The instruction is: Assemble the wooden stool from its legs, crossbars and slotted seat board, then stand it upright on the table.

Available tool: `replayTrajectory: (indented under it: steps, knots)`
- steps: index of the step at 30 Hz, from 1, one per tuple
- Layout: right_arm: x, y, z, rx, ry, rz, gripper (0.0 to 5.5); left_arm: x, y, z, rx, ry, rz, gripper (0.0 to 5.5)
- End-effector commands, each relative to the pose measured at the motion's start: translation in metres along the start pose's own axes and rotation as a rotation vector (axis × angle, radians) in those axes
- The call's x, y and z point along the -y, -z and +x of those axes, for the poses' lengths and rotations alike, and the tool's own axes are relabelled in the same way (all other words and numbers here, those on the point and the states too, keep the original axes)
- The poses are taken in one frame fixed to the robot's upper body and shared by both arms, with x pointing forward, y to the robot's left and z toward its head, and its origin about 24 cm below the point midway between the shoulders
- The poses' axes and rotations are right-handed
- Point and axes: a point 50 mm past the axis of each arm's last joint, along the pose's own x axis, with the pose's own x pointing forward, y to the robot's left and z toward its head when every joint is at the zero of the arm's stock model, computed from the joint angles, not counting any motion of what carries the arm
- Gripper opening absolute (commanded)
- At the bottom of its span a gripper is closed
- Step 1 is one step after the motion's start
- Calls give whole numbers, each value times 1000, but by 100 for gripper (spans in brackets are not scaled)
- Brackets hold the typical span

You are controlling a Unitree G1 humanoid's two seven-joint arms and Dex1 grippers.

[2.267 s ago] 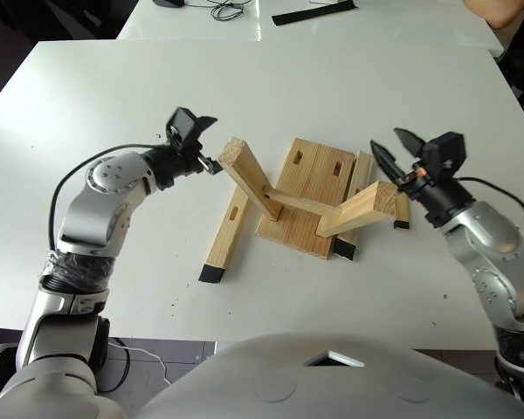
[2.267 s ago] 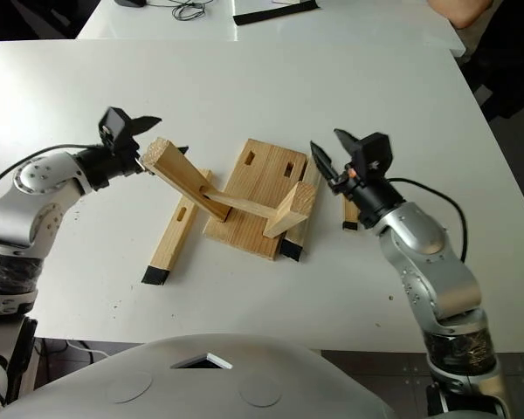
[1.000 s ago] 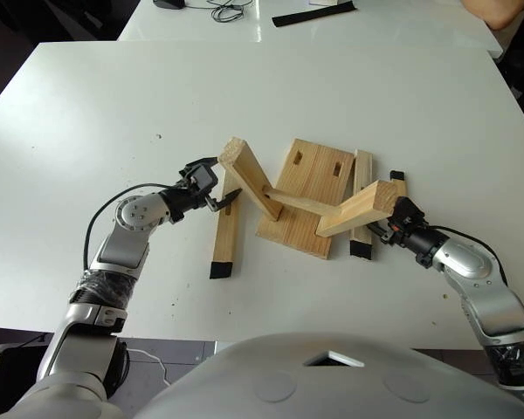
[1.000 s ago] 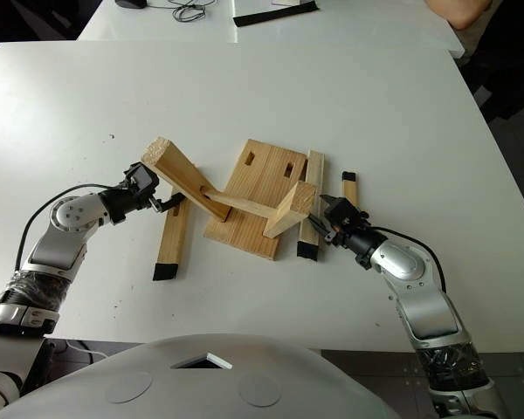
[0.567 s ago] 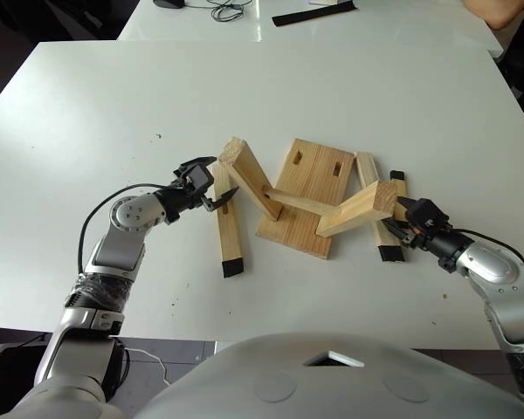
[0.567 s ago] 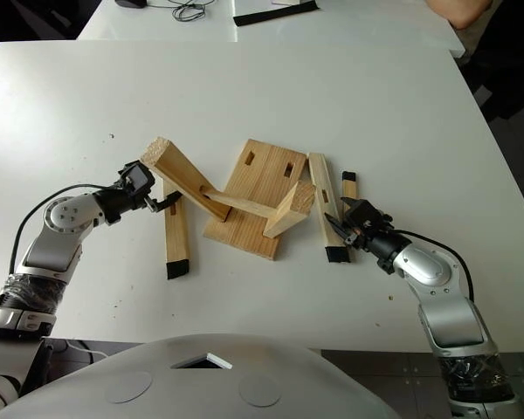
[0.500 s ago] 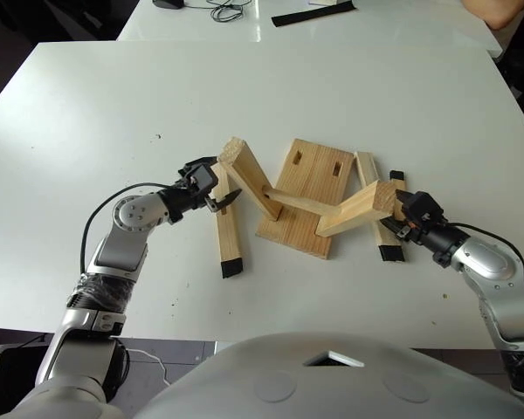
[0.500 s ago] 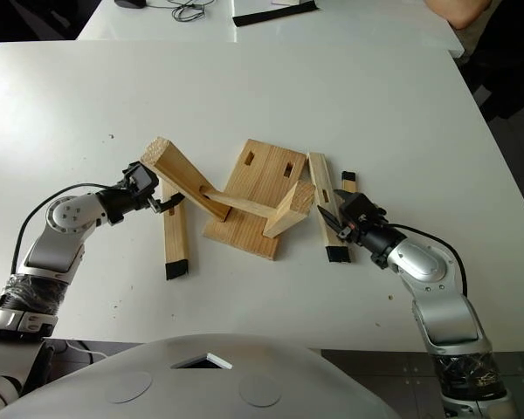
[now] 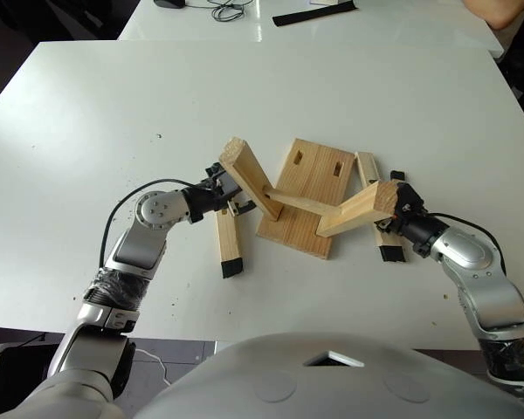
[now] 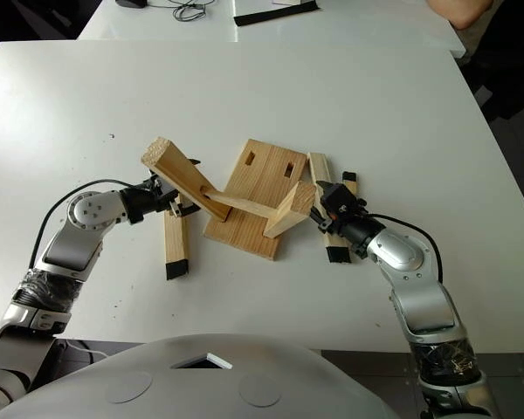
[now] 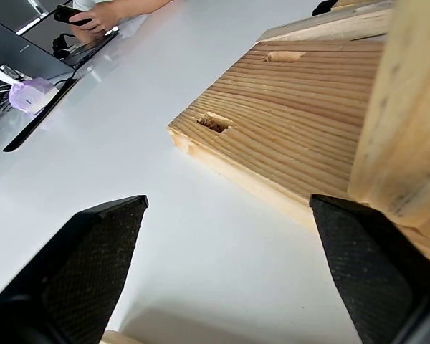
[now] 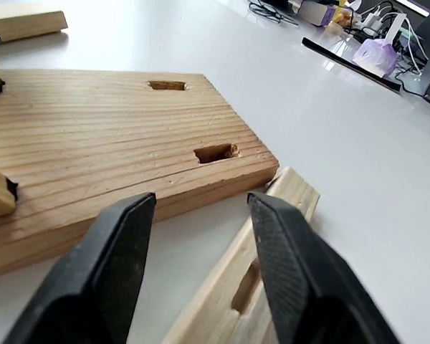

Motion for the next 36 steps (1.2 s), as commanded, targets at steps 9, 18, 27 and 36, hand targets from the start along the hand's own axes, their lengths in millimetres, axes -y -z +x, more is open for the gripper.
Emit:
replayTrajectory:
  steps: [9,18,27,36]
  knots:
    - [-5,4,35,13,-53,-52,239,11,17,-14,-105,86,34,420]
    - [16,0,66,29,-7,-44,239,23,5,-5,-66,114,-12,420]
    - [-4,4,34,53,51,65,239,6,14,-13,-115,-3,-40,420]
    - [-17,0,6,16,45,22,239,11,16,-16,-136,-22,-27,420]
